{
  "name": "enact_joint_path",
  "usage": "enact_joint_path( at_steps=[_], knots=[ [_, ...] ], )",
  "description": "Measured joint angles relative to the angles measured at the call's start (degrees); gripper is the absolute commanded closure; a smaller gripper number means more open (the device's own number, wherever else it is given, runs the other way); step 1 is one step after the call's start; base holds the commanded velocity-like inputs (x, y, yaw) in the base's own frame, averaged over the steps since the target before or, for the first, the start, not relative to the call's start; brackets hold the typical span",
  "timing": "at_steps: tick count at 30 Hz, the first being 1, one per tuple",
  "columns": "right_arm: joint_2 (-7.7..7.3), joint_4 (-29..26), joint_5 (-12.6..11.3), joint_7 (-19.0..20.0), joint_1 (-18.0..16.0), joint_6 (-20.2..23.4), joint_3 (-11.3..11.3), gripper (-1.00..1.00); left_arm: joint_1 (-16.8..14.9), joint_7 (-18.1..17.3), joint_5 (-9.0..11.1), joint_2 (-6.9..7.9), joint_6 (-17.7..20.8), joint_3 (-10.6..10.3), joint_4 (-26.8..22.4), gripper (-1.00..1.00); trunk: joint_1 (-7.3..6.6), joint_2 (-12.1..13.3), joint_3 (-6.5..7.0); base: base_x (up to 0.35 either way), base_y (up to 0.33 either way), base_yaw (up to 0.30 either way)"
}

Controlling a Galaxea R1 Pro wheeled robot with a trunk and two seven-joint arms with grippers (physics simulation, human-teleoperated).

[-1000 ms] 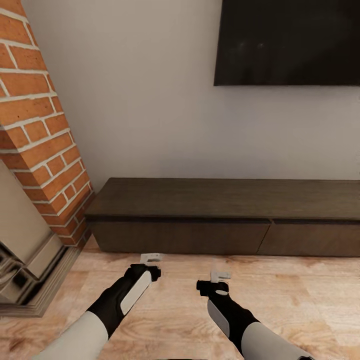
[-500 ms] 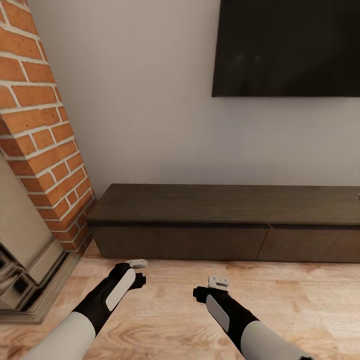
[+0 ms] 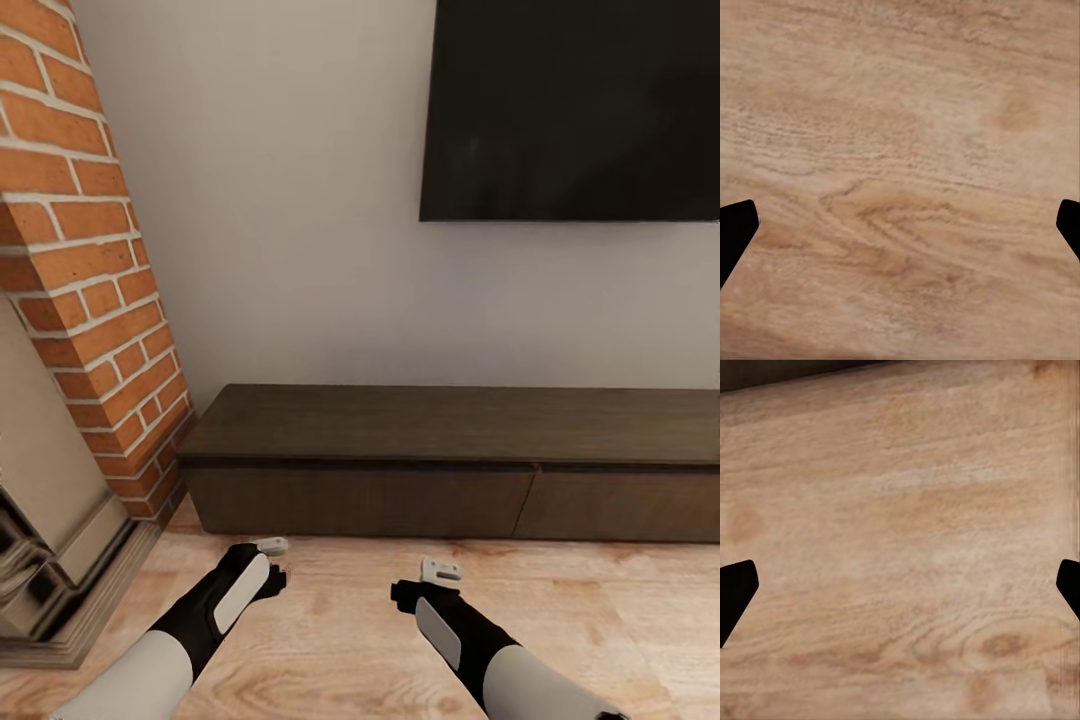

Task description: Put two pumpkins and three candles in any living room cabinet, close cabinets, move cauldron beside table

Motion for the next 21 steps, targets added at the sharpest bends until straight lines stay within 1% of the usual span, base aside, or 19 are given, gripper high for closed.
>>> enact_joint_path(
  at_steps=[3,6,15,21],
  knots=[
    [0.00,0.63,0.21,0.00,0.04,-0.24,0.05,-1.00,0.00,-0.12,0.15,-0.33,-4.16,-0.26,4.25,-1.00,-0.08,0.04,0.66,0.000,0.000,0.000],
    [0.12,0.79,0.34,0.00,0.14,-0.30,0.16,-1.00,-0.02,-0.14,0.09,-0.51,-6.06,-0.26,7.11,-1.00,-0.16,0.08,1.33,0.000,0.000,0.000],
    [0.50,0.85,0.34,-0.07,0.17,-0.88,0.36,-1.00,0.00,-0.22,0.08,-0.51,-6.82,-0.27,8.17,-1.00,-0.41,0.25,3.32,0.000,0.000,0.000],
    [0.57,1.24,0.20,-0.15,0.17,-0.87,0.36,-1.00,0.00,-0.24,0.07,-0.52,-6.83,-0.38,8.17,-1.00,-1.72,2.65,4.40,0.000,0.000,0.000]
  ],
)
